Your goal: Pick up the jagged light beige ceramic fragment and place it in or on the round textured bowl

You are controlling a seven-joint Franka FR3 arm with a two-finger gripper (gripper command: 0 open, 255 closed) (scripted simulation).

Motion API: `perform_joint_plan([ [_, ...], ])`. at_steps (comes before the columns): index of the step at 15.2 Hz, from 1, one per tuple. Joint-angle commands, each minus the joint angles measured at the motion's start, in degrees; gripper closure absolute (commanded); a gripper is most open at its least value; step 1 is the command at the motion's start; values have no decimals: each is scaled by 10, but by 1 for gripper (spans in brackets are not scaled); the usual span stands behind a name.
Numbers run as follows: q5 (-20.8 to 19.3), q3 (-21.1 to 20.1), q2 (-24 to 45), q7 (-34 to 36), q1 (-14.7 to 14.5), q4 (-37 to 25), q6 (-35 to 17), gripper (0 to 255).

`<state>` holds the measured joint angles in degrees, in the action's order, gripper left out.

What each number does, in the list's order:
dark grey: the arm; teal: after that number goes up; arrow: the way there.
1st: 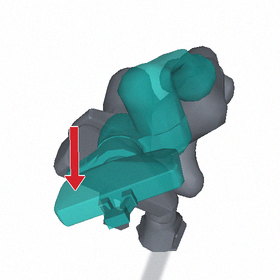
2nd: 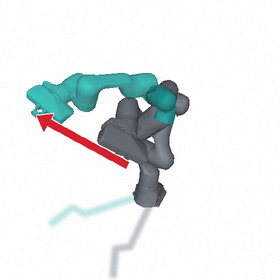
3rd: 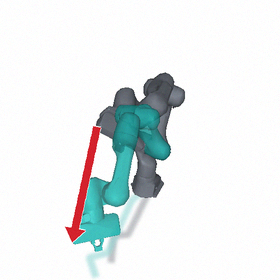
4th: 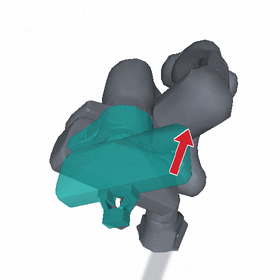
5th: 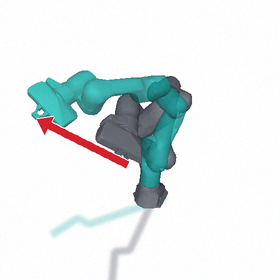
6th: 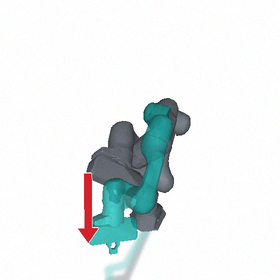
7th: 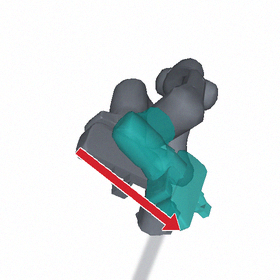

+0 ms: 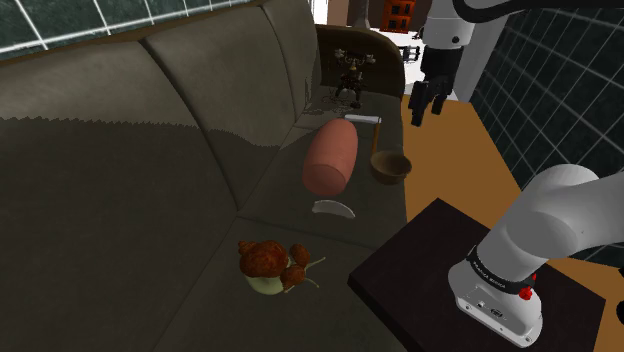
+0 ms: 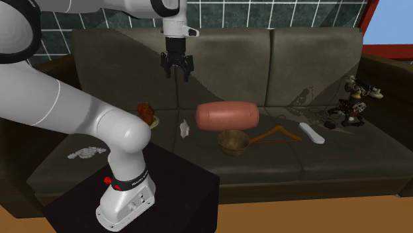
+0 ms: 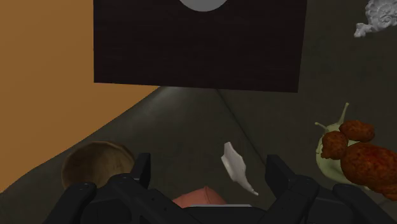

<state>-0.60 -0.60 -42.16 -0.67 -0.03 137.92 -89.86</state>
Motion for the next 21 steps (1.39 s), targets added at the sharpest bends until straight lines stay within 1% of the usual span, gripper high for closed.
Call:
perform_joint_plan([
  [1,0,0,0,0,0,0,0,0],
  [8,-9,-39,40,1,-25,98,-172,0],
  [14,-31,-76,120,15,-38,150,-331,0],
  [18,-64,-105,197,38,-35,166,-439,0],
  [21,-110,-130,265,71,-23,165,-516,0],
])
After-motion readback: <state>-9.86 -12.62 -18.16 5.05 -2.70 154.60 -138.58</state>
